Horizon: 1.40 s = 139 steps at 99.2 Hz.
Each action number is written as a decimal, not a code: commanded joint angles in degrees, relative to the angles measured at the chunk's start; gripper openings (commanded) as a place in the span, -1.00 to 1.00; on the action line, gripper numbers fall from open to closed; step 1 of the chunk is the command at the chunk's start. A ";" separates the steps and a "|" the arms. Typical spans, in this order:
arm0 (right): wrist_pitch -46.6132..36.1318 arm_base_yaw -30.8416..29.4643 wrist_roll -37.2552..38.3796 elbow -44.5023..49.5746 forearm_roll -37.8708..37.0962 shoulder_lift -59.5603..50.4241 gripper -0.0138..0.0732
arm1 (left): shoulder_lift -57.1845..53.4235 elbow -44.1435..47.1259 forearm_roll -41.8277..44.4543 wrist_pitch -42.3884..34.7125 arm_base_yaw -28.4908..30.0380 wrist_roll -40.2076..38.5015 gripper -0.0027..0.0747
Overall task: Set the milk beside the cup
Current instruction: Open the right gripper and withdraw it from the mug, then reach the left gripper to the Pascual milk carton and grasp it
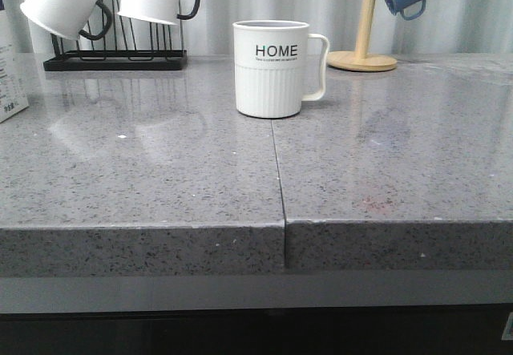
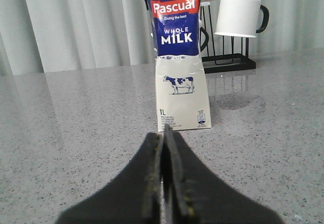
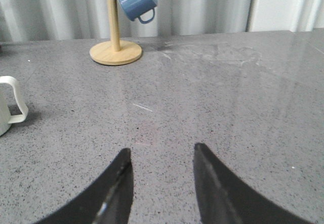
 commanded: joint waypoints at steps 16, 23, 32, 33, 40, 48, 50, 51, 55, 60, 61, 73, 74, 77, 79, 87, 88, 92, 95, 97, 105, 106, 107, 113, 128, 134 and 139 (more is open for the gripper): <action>-2.14 -0.46 0.15 -1.62 -0.98 -1.47 -0.48 | -1.85 2.93 -0.37 -4.42 0.13 -0.51 -0.99; -2.14 -0.46 0.15 -1.62 -0.98 -1.47 -0.75 | -1.85 2.93 -0.37 -4.42 0.13 -0.51 -0.98; -2.14 -0.46 0.15 -1.62 -0.98 -1.47 -0.95 | -1.85 2.93 -0.37 -4.42 0.13 -0.51 -0.99; -2.14 -0.46 0.15 -1.62 -0.98 -1.47 -0.95 | -1.85 2.93 -0.37 -4.42 0.13 -0.51 -0.99; -2.09 -0.46 0.15 -1.62 -0.98 -1.47 -0.96 | -1.85 2.93 -0.37 -4.42 0.13 -0.51 -0.99; -2.09 -0.46 0.15 -1.62 -0.98 -1.47 -0.96 | -1.85 2.93 -0.37 -4.42 0.13 -0.51 -0.99; -2.09 -0.46 0.15 -1.62 -0.98 -1.47 -0.96 | -1.85 2.93 -0.37 -4.42 0.13 -0.51 -0.99; -2.09 -0.46 0.15 -1.62 -0.98 -1.47 -0.96 | -1.85 2.93 -0.37 -4.42 0.13 -0.51 -0.98; -2.09 -0.46 0.15 -1.62 -0.98 -1.47 -0.96 | -1.85 2.93 -0.37 -4.42 0.13 -0.51 -0.99; -2.09 -0.46 0.15 -1.62 -0.98 -1.47 -0.96 | -1.85 2.93 -0.37 -4.42 0.13 -0.51 -0.99; -2.09 -0.46 0.15 -1.62 -0.98 -1.47 -0.96 | -1.85 2.93 -0.37 -4.42 0.13 -0.51 -0.98; -2.09 -0.46 0.15 -1.62 -0.98 -1.47 -0.96 | -1.85 2.93 -0.37 -4.42 0.13 -0.51 -0.98; -2.09 -0.46 0.15 -1.62 -0.98 -1.47 -0.96 | -1.85 2.93 -0.37 -4.42 0.13 -0.51 -0.99; -2.09 -0.46 0.15 -1.62 -0.98 -1.47 -0.96 | -1.85 2.93 -0.37 -4.42 0.13 -0.51 -0.99; -2.09 -0.46 0.15 -1.62 -0.98 -1.47 -0.96 | -1.85 2.93 -0.37 -4.42 0.13 -0.51 -0.98; -2.09 -0.27 0.15 -1.62 -0.98 -1.47 -0.96 | -1.85 2.93 -0.37 -4.42 0.13 -0.51 -0.99; -2.09 -0.27 0.15 -1.62 -0.98 -1.47 -0.96 | -1.85 2.93 -0.37 -4.42 0.13 -0.51 -0.99; -2.09 -0.27 0.15 -1.62 -0.98 -1.47 -0.96 | -1.85 2.93 -0.37 -4.42 0.13 -0.51 -0.99; -2.09 -0.27 0.15 -1.62 -0.98 -1.47 -0.96 | -1.85 2.93 -0.37 -4.42 0.13 -0.51 -0.99; -2.09 -0.27 0.15 -1.62 -0.98 -1.47 -0.96 | -1.85 2.93 -0.37 -4.42 0.13 -0.51 -0.99; -2.09 -0.27 0.15 -1.62 -0.98 -1.47 -0.96 | -1.85 2.93 -0.37 -4.56 0.13 -0.51 -0.98; -2.09 -0.27 0.15 -1.62 -0.98 -1.47 -0.96 | -1.85 2.93 -0.37 -4.86 0.13 -0.51 -0.98; -2.09 -0.27 0.15 -1.62 -0.98 -1.47 -0.96 | -1.85 2.93 0.03 -5.05 0.13 -0.51 -0.99; -2.09 -0.27 0.15 -1.62 -0.98 -1.47 -0.96 | -1.85 2.93 0.40 -8.02 0.13 -0.51 -0.99; -2.09 -0.27 0.15 -1.62 -0.98 -1.47 -0.96 | -1.85 1.53 -3.38 -9.42 0.13 -0.51 -0.99; -2.09 -0.27 0.15 -1.62 -0.98 -1.47 -0.96 | -1.18 -0.42 -5.13 -7.30 0.13 -0.51 -0.99; -2.09 -0.27 0.15 -1.62 -0.98 -1.47 -0.96 | -0.08 -2.54 -5.22 -5.33 0.13 -0.51 -0.99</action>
